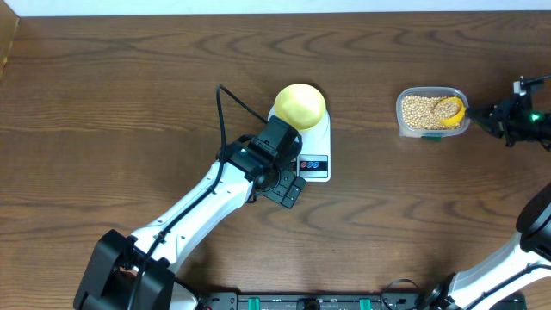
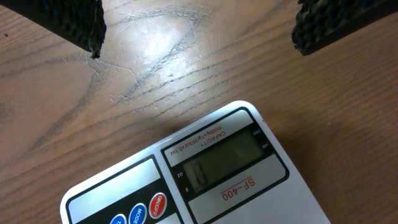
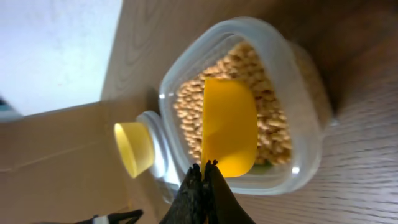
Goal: Scoop item into bowl and weigh 50g on scale
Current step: 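Tilt and lift the filled scoop up out of the tub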
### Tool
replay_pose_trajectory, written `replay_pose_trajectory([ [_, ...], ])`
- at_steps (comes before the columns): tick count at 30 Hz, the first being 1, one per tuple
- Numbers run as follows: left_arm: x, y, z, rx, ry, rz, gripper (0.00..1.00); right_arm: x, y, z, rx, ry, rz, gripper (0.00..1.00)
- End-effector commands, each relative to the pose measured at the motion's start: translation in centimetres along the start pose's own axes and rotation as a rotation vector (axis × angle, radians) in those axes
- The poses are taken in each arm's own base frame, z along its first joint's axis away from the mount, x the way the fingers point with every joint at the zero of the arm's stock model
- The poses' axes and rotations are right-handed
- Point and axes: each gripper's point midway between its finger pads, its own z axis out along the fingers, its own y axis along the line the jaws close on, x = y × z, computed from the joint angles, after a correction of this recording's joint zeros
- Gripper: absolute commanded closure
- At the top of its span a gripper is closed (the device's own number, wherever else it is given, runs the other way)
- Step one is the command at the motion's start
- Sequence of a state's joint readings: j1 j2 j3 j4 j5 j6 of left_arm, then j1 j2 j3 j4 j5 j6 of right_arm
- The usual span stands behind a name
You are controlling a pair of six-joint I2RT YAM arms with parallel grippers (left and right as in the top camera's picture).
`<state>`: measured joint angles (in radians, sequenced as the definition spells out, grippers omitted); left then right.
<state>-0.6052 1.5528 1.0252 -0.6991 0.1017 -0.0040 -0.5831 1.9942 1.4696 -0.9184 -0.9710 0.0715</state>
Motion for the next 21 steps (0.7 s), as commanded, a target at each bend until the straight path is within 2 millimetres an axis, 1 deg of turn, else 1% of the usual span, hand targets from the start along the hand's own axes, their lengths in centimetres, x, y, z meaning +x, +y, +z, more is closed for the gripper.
replay_pose_trajectory([
  [1, -0.2, 0.1, -0.2, -0.008, -0.007, -0.015, 0.02, 0.3, 1.9, 0.1, -0.131, 0.015, -0.010, 0.99],
  [5, -0.2, 0.1, -0.2, -0.008, -0.007, -0.015, 0.02, 0.4, 2.0, 0.0, -0.135, 0.019, -0.008, 0.99],
  [11, -0.2, 0.1, -0.2, -0.008, -0.007, -0.015, 0.02, 0.5, 3.6, -0.3, -0.233, 0.019, -0.044, 0.99],
  [16, -0.2, 0.1, -0.2, -0.008, -0.007, -0.015, 0.02, 0.5, 3.8, -0.3, -0.247, 0.018, -0.054, 0.99],
  [21, -0.2, 0.1, -0.2, -0.008, -0.007, -0.015, 0.02, 0.6, 5.6, -0.9, -0.353, 0.015, -0.086, 0.99],
])
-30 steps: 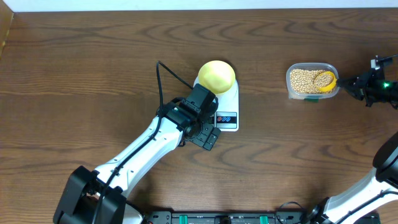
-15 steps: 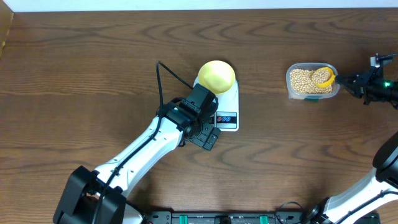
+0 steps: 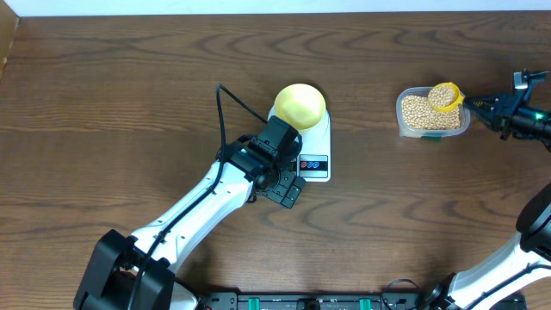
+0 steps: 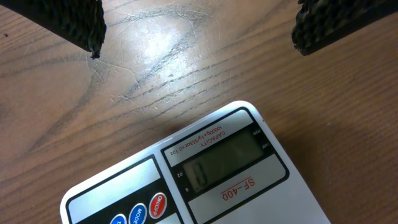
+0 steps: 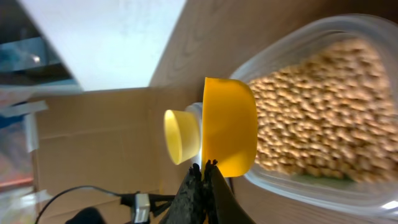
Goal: Scoop item into bowl and weigh 50g on scale
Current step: 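Tilt and lift the filled scoop up out of the tub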
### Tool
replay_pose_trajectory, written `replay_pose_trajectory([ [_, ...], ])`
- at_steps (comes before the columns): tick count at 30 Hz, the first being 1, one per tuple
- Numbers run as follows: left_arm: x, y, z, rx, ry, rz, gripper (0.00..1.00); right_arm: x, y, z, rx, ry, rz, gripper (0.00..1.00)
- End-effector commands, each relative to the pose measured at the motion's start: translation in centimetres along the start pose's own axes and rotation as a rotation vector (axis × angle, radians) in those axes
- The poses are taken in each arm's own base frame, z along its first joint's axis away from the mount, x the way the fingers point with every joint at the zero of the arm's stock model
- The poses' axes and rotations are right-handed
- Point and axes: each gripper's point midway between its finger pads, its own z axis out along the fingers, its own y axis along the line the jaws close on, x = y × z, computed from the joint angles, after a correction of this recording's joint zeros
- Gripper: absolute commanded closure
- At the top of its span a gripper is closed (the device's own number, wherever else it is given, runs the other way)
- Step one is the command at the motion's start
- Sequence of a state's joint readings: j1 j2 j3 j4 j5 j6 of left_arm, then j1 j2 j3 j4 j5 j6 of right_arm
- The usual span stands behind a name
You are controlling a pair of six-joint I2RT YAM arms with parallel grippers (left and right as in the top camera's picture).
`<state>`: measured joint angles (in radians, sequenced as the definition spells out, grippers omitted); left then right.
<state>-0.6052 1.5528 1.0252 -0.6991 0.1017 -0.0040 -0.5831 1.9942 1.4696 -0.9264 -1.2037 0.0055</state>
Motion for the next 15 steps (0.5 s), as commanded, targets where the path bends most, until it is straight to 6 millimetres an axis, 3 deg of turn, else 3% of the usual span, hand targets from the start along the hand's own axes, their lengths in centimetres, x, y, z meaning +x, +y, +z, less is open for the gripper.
replay_pose_trajectory([
  [1, -0.2, 0.1, -0.2, -0.008, -0.007, -0.015, 0.02, 0.1, 1.8, 0.0, -0.129, 0.002, -0.028, 0.99],
  [15, -0.2, 0.1, -0.2, -0.008, -0.007, -0.015, 0.02, 0.6, 3.5, 0.9, -0.204, 0.028, -0.054, 0.99],
])
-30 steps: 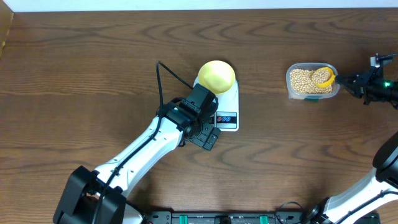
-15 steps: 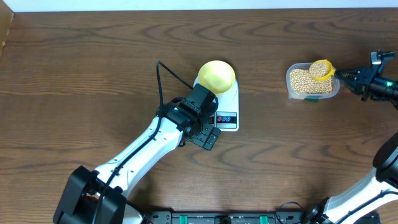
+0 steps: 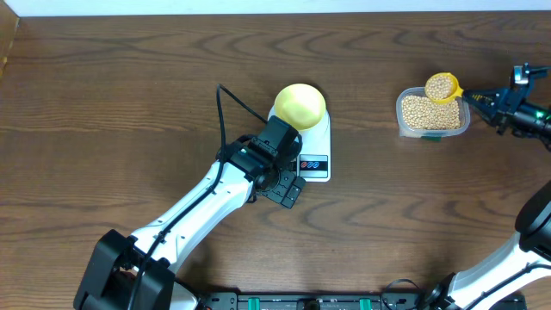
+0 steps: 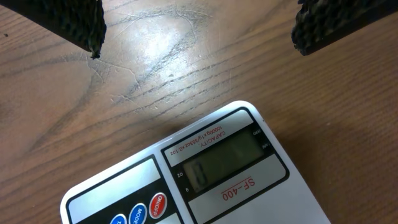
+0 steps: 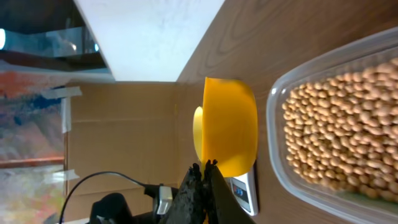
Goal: Scoop item into bowl and weigh 50g on scale
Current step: 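Tilt and lift the filled scoop up out of the tub, then carry the filled yellow scoop left over the yellow bowl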
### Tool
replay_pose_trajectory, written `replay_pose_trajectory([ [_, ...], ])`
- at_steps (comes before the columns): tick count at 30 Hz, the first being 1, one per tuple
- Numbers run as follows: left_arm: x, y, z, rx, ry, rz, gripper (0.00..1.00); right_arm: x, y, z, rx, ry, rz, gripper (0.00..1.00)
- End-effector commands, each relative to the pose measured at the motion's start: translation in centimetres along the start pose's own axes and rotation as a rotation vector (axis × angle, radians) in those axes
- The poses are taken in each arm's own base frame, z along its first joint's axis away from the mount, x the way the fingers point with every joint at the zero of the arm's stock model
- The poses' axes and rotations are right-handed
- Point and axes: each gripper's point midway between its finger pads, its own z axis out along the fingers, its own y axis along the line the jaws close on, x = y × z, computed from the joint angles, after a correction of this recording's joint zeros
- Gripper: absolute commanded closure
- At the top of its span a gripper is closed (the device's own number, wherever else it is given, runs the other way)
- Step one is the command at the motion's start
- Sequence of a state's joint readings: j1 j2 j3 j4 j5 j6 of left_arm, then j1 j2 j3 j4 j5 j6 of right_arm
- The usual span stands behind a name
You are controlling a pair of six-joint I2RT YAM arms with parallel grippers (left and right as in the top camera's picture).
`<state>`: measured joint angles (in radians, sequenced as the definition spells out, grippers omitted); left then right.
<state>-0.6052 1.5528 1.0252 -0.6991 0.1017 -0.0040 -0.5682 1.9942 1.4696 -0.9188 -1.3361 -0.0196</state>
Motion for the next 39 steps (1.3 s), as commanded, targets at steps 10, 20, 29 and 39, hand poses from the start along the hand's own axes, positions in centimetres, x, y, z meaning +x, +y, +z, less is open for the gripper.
replay_pose_trajectory([
  [10, -0.2, 0.1, -0.2, -0.008, -0.007, -0.015, 0.02, 1.2, 1.8, 3.4, -0.080, 0.080, -0.041, 0.99],
  [20, -0.2, 0.1, -0.2, -0.008, -0.007, -0.015, 0.02, 3.6, 3.3, 7.7, -0.100, 0.193, -0.067, 0.99],
  [29, -0.2, 0.1, -0.2, -0.008, -0.007, -0.015, 0.02, 6.0, 5.0, 12.2, -0.122, 0.303, -0.081, 0.99],
  [39, -0.2, 0.1, -0.2, -0.008, -0.007, -0.015, 0.02, 9.4, 6.9, 16.6, -0.139, 0.417, -0.115, 0.99],
])
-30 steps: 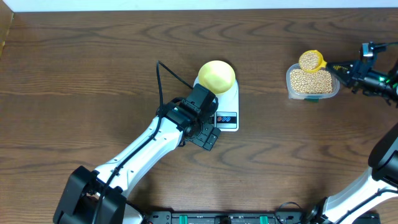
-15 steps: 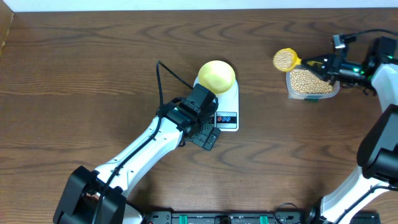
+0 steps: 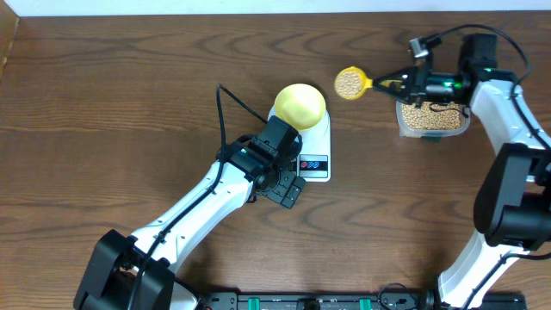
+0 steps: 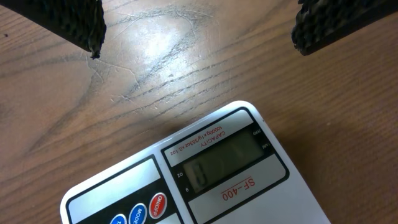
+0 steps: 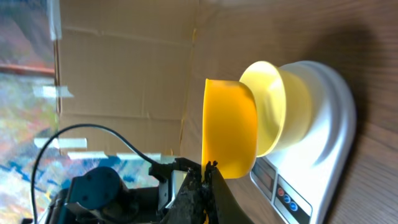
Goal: Scoop item into bowl and weigh 50g on scale
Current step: 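Carry the filled yellow scoop left over the yellow bowl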
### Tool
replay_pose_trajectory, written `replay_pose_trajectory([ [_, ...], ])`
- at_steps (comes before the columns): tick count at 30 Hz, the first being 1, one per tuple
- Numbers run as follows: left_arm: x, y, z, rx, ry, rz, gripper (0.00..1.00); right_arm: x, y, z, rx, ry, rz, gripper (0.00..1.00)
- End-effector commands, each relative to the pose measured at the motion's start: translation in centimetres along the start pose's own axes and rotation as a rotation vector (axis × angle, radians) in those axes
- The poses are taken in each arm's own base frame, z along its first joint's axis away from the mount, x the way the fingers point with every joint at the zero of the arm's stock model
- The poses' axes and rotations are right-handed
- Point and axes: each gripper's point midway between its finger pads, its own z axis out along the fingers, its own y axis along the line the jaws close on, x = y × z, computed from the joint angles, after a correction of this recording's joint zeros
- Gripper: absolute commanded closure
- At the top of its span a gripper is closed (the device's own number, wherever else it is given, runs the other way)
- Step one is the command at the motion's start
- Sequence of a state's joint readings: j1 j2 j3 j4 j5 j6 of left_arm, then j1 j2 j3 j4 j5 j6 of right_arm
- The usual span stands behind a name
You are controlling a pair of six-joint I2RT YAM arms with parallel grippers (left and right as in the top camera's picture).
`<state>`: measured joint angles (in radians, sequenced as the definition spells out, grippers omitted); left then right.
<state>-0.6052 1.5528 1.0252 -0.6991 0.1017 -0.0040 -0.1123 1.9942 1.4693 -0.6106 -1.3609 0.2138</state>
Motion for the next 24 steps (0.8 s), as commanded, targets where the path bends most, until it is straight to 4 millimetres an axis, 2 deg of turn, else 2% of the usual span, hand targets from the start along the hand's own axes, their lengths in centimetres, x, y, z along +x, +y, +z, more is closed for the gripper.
replay_pose_trajectory([
  [1, -0.2, 0.1, -0.2, -0.008, -0.007, -0.015, 0.02, 0.9, 0.6, 1.8, -0.033, 0.048, 0.040, 0.99],
  [12, -0.2, 0.1, -0.2, -0.008, -0.007, -0.015, 0.02, 1.9, -0.1, 6.4, 0.078, 0.100, -0.022, 0.99],
  [24, -0.2, 0.1, -0.2, -0.008, -0.007, -0.015, 0.02, 2.4, -2.0, 8.6, 0.229, 0.102, -0.060, 0.99],
])
